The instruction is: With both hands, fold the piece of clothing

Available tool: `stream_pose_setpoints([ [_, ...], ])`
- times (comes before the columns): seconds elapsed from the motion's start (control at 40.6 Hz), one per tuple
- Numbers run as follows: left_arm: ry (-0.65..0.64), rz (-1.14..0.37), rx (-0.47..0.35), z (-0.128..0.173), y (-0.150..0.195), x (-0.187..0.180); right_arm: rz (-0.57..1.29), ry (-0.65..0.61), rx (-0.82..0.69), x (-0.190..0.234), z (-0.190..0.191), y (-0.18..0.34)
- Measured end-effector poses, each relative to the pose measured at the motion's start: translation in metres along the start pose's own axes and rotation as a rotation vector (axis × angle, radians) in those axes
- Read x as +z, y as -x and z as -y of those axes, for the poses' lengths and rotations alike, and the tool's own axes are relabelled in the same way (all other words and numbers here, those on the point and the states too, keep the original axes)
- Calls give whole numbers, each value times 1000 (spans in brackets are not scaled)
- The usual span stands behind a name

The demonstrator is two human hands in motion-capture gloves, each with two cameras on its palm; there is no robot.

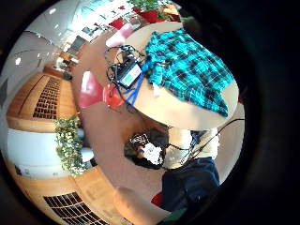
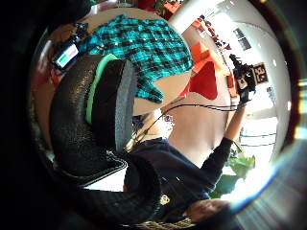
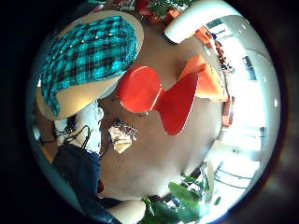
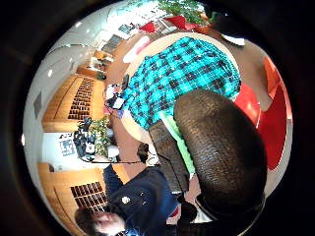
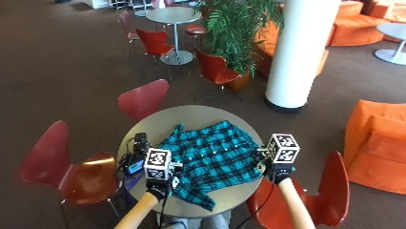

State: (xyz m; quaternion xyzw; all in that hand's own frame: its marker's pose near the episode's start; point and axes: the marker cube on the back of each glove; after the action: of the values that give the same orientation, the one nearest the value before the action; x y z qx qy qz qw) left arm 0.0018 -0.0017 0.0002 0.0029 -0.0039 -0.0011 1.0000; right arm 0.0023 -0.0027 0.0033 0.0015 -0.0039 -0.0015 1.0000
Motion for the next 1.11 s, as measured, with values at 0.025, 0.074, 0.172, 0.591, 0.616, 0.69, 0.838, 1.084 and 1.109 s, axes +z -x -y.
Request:
stream_pose_setpoints([
  [0.025,-1,1,1,0,-1,0,3,-2,-1,2,2,-1],
  [0.074,-3,2,5,1,-3,-1,10,-7,-5,8,8,-6],
  [0.172,-8,-8,17,0,-9,-3,21,5,-20,14,5,-4],
  [0.591,81,-101,83,-5,-55,36,-12,141,-156,24,3,17],
  [0.616,92,-104,78,-3,-62,45,-11,164,-156,26,11,13],
  [0.69,116,-108,63,2,-80,66,9,199,-144,33,35,3],
  [0.838,198,-95,24,14,-104,106,-20,213,-95,31,66,-5],
  [1.084,347,-112,-27,17,-127,164,-72,391,-171,58,120,-8],
  [1.109,355,-114,-29,17,-128,168,-66,404,-189,58,119,-6],
])
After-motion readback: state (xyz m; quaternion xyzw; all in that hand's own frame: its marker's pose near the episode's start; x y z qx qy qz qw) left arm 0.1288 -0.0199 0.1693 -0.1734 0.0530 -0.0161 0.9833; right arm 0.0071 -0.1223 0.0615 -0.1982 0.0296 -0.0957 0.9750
